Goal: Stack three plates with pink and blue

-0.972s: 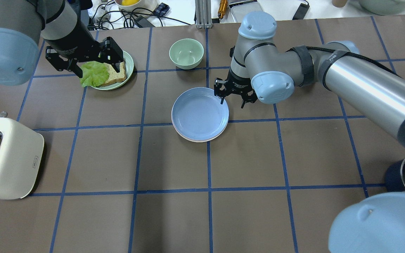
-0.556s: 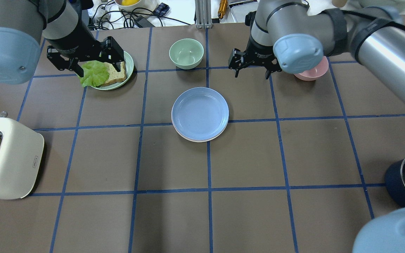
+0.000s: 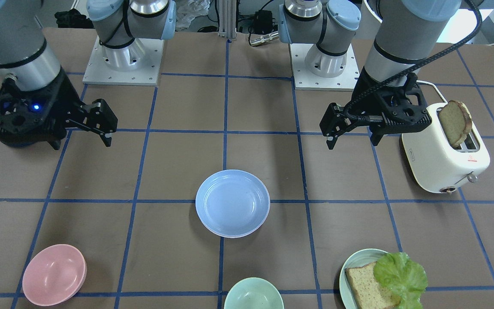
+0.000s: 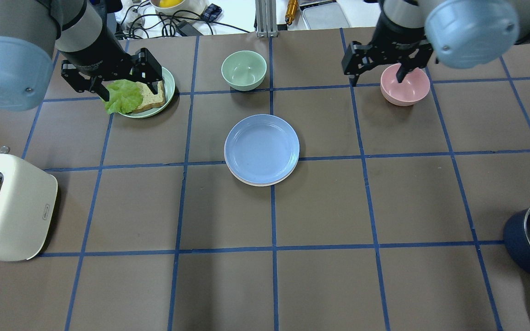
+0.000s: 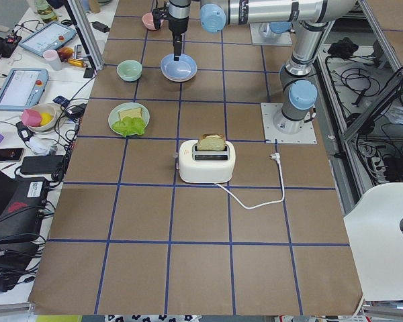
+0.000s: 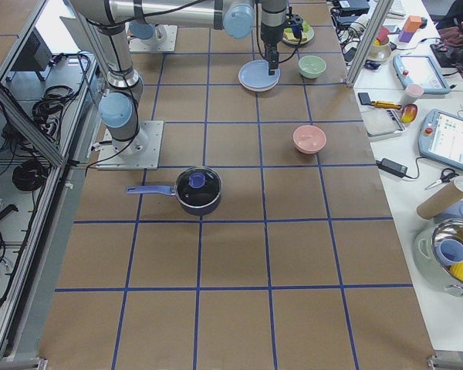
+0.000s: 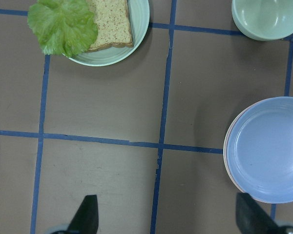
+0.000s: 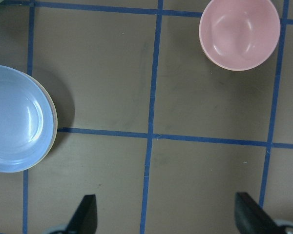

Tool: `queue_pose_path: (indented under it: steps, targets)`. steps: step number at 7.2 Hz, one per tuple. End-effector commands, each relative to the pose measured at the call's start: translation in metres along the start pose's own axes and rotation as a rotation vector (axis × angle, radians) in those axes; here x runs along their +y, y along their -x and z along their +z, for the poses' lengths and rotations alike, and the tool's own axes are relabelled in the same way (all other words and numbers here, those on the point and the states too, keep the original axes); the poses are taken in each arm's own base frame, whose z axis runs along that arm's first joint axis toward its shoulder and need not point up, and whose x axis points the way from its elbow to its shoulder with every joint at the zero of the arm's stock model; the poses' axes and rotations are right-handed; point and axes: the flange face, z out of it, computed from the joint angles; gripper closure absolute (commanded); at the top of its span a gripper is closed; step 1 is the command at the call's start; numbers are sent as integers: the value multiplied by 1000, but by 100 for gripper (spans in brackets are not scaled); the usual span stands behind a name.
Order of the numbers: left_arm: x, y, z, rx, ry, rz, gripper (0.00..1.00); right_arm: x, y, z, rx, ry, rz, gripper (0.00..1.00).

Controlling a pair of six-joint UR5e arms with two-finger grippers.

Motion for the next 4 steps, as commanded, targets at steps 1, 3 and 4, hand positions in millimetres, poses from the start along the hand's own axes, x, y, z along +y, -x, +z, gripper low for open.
queue_pose_path:
  steps: [1, 3, 4]
  targets:
    - [-3, 0, 0, 1, -1, 0, 0, 16, -2, -23, -7, 20, 5, 0]
    - [-4, 1, -1, -1, -4, -1, 0, 21, 3, -28, 9, 27, 104, 0]
    - [-4, 1, -1, -2, -4, -1, 0, 22, 4, -28, 7, 27, 111, 0]
